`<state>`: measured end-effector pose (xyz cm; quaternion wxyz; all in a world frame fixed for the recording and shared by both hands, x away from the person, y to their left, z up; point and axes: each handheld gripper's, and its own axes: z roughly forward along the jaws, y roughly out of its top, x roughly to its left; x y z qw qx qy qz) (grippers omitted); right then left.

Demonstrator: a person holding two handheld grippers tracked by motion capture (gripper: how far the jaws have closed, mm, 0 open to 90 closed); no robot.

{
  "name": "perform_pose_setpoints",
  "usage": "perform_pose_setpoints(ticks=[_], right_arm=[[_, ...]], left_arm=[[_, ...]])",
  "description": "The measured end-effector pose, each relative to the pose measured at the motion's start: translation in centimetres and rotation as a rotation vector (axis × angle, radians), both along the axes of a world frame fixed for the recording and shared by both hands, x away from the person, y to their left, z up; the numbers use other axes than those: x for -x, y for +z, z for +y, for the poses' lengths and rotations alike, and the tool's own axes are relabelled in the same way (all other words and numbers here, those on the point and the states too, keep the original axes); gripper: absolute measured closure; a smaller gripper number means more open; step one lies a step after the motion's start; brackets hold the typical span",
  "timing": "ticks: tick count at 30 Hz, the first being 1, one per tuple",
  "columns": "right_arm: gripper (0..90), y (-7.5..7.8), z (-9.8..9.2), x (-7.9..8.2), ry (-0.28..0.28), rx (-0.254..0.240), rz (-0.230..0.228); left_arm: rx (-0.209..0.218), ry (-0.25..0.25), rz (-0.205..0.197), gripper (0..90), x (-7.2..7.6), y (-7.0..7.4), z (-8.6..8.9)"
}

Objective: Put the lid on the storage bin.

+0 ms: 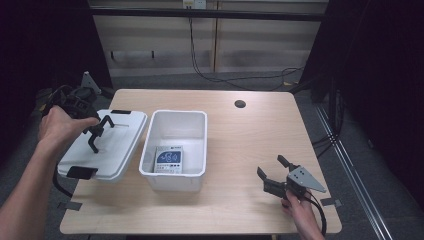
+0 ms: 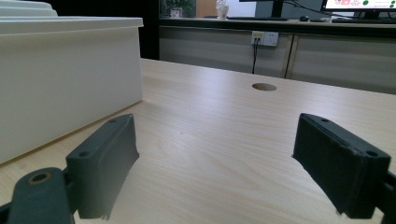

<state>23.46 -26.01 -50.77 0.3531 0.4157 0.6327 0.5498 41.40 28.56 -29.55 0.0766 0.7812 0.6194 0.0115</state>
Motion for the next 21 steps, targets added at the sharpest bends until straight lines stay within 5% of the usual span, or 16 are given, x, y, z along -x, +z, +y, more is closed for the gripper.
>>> perform_pose_setpoints(ticks=[21], right_arm=[[12.5, 0.0, 0.0, 0.0, -0.001, 0.0, 0.0]], left_arm=[[0.032, -0.033, -0.046, 84.7, 0.7, 3.9, 0.0]])
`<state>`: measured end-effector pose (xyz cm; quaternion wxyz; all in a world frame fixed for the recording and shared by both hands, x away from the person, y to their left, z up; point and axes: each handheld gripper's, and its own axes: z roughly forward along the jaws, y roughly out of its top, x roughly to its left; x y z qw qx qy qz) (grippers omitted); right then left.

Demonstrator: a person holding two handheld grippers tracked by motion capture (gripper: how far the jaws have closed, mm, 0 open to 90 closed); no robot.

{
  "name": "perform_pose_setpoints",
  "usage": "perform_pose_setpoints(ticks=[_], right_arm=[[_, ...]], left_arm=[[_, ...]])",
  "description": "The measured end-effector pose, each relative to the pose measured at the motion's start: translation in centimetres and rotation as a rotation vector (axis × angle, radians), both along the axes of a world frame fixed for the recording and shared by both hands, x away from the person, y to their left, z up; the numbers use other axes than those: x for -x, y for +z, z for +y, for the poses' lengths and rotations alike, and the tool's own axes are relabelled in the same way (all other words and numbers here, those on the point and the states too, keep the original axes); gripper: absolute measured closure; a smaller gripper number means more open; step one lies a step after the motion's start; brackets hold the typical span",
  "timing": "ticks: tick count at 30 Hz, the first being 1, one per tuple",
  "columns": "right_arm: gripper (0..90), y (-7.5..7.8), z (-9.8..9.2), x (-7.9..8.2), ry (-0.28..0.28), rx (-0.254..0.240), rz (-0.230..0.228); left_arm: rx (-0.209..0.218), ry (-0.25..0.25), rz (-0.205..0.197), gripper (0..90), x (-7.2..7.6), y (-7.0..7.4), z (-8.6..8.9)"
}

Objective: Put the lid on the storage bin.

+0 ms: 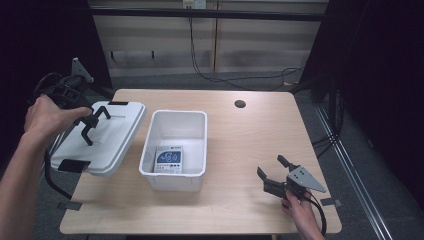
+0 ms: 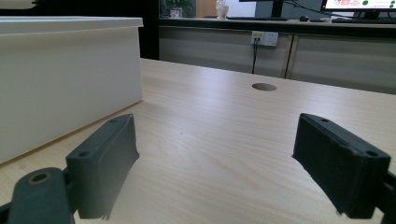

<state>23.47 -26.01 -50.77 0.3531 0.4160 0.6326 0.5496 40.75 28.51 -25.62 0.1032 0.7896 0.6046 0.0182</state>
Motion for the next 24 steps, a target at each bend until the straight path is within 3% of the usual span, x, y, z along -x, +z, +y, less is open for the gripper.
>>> perform_pose_setpoints(ticks=[10, 16, 24], right_arm=[[12.6, 0.0, 0.0, 0.0, 0.003, 0.007, 0.002], [12.6, 0.0, 0.0, 0.0, 0.003, 0.007, 0.004], [12.5, 0.0, 0.0, 0.0, 0.002, 0.003, 0.004]], left_arm=[[-0.01, -0.018, -0.011, 84.9, 0.1, 1.5, -2.2], [-0.005, -0.052, -0.004, 84.8, 0.1, 1.9, -3.6], [-0.005, -0.049, 0.003, 84.8, -0.1, 2.0, -5.5]])
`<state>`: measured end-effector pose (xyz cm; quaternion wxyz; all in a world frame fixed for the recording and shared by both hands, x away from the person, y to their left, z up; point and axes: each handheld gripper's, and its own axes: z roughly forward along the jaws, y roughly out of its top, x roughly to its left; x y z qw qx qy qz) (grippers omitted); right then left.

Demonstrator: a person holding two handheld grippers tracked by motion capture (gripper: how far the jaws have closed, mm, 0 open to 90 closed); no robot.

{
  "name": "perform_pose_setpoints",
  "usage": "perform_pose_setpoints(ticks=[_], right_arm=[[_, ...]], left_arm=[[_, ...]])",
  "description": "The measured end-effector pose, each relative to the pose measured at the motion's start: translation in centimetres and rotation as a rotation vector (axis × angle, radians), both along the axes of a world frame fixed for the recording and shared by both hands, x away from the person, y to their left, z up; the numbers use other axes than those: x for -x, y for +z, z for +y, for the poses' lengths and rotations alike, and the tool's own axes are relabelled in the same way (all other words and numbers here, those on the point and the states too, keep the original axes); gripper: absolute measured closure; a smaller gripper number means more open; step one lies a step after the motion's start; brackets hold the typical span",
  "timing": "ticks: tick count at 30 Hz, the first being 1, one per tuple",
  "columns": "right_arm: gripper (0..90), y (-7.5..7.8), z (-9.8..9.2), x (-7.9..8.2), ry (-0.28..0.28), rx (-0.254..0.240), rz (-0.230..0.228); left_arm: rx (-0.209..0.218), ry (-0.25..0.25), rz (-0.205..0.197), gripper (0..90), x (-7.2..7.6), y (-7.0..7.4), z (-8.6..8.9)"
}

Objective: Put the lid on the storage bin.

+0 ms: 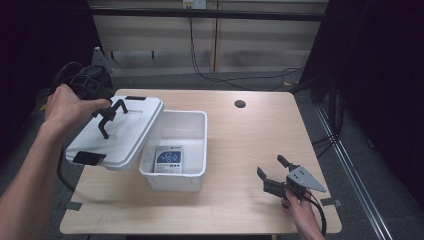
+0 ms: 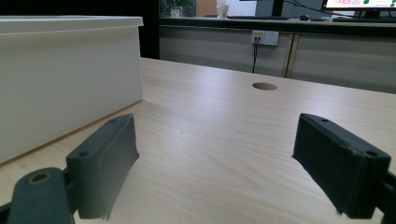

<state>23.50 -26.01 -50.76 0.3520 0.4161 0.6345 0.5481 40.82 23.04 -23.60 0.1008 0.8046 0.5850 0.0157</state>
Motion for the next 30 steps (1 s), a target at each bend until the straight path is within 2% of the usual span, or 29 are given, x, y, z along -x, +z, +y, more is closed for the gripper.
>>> perform_pose_setpoints(ticks=[4, 5, 9, 10, 16, 22, 24, 30], right_arm=[[12.6, 0.0, 0.0, 0.0, 0.001, 0.0, 0.0], [12.6, 0.0, 0.0, 0.0, 0.002, 0.003, -0.001], [12.5, 0.0, 0.0, 0.0, 0.005, 0.007, -0.002], [12.6, 0.0, 0.0, 0.0, 0.003, 0.006, -0.001], [12.6, 0.0, 0.0, 0.0, 0.01, 0.004, 0.0], [12.6, 0.0, 0.0, 0.0, 0.008, 0.005, -0.001], [12.6, 0.0, 0.0, 0.0, 0.008, 0.005, 0.0], [12.6, 0.0, 0.0, 0.0, 0.008, 0.006, -0.001]], left_arm=[[0.023, 0.007, 0.007, 84.8, -0.2, -0.2, -1.1], [0.027, 0.017, -0.002, 84.9, -0.2, -0.3, -1.3], [0.021, 0.046, -0.007, 84.8, -0.4, -0.5, -1.8], [0.023, 0.056, 0.004, 84.8, -0.5, -0.5, -2.0], [0.025, 0.107, 0.009, 84.9, -0.7, -0.2, -2.8], [0.035, 0.159, -0.024, 84.9, -0.6, -0.1, -3.7], [0.036, 0.169, -0.014, 84.8, -0.6, -0.3, -4.0], [0.05, 0.198, -0.026, 84.8, -0.6, 0.3, -3.9]])
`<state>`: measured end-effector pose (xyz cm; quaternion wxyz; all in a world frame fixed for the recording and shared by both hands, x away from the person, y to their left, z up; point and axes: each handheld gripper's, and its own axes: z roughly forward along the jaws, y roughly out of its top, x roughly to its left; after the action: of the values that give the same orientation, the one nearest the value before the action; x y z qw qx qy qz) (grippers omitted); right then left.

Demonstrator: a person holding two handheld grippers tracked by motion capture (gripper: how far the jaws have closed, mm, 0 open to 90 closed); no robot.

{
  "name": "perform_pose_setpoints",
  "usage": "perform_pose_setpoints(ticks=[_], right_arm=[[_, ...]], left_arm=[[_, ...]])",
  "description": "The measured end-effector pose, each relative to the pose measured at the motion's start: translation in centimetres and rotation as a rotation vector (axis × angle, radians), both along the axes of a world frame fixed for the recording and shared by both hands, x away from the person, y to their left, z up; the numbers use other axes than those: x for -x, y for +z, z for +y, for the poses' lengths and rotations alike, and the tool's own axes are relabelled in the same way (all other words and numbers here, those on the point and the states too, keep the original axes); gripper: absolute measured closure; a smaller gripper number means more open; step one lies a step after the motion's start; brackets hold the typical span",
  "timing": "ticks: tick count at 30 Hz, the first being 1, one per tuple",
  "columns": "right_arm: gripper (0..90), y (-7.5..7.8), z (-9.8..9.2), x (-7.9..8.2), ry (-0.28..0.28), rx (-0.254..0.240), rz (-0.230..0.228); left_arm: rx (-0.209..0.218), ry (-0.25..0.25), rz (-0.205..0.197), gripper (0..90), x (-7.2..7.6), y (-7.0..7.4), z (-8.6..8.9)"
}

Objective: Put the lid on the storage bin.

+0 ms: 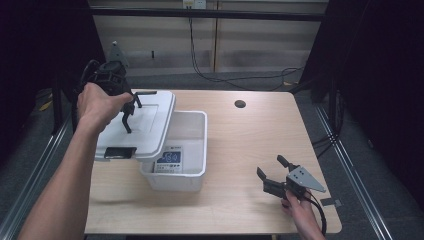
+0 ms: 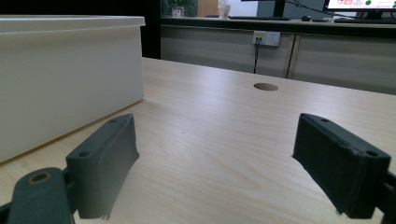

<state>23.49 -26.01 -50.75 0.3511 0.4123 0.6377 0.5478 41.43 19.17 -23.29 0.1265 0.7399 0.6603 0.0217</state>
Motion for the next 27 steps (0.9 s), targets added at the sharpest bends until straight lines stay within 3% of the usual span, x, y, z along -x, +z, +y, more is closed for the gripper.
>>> perform_pose_setpoints(ticks=[10, 13, 14, 18, 25, 27], right_arm=[[12.6, 0.0, 0.0, 0.0, -0.003, -0.002, 0.0], [12.6, 0.0, 0.0, 0.0, -0.003, -0.006, 0.002], [12.6, 0.0, 0.0, 0.0, -0.002, -0.004, 0.0], [12.6, 0.0, 0.0, 0.0, -0.002, -0.005, -0.001], [12.6, 0.0, 0.0, 0.0, -0.005, -0.008, 0.0], [12.6, 0.0, 0.0, 0.0, -0.004, -0.007, -0.001]], left_arm=[[0.024, 0.036, 0.002, 84.8, -0.1, -0.1, -0.3], [0.013, 0.05, 0.002, 84.8, -0.1, -0.4, -0.8], [0.01, 0.06, 0.019, 84.8, 0.0, -0.5, -1.0], [0.017, 0.076, 0.008, 84.8, 0.0, -0.6, -1.4], [-0.008, 0.061, 0.027, 84.8, 0.1, -1.7, -3.0], [0.007, 0.055, 0.026, 84.8, 0.1, -2.0, -3.8]])
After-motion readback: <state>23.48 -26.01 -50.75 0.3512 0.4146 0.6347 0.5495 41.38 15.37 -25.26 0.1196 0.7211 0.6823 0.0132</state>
